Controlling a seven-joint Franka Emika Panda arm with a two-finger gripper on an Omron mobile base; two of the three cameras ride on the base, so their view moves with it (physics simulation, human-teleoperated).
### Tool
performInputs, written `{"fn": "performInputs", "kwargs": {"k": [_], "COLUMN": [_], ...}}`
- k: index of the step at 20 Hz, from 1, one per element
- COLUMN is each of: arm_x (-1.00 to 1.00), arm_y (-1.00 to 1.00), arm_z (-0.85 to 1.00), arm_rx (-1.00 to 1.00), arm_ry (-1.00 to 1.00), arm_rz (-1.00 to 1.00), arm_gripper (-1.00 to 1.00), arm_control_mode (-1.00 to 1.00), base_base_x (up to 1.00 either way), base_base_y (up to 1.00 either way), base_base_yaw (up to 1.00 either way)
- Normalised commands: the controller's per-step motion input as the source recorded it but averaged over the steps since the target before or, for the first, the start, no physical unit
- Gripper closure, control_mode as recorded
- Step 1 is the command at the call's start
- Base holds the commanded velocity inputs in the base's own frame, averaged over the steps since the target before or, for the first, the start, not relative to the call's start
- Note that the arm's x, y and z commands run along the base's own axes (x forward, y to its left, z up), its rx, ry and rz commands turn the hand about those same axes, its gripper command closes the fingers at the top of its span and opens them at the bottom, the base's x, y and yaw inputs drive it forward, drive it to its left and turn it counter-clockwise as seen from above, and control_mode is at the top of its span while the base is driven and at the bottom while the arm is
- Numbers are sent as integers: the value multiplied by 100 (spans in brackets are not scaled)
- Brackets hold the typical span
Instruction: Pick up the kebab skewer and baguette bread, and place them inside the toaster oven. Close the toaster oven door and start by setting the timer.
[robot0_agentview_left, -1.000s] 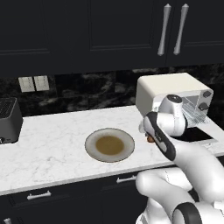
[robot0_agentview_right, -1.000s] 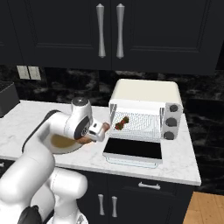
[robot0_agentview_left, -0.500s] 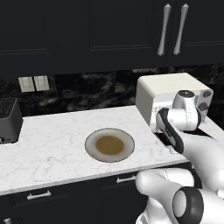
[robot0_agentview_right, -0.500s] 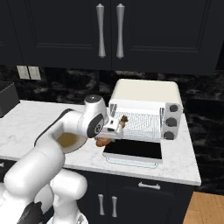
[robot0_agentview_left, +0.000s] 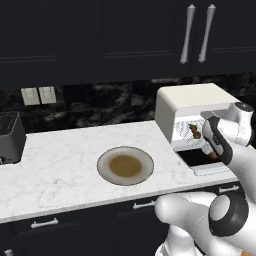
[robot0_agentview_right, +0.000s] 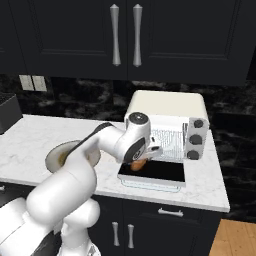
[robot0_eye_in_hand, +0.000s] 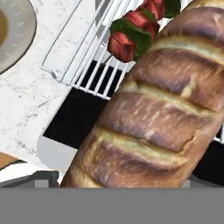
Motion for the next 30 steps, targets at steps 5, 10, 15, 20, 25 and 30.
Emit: {"fn": "performInputs", "kwargs": {"k": [5,10,15,20,25,30], "arm_x": [38,47,30,36,30,16], "arm_y": [-39,-16,-22,-28,-7,-11], "arm_z": [14,4,-3,-1,-7,-11], "arm_rx": [0,0,0,0,0,0], "arm_ry": [0,3,0,0,0,0], "arm_rz": [-1,-9,-1,0,0,0], "arm_gripper": [100,100,100,100,100,100], "arm_control_mode": [-100,-100,-100,-100,-100,-100], "base_base_x": [0,0,0,0,0,0], "base_base_y": [0,0,0,0,0,0], "base_base_yaw": [0,0,0,0,0,0]}}
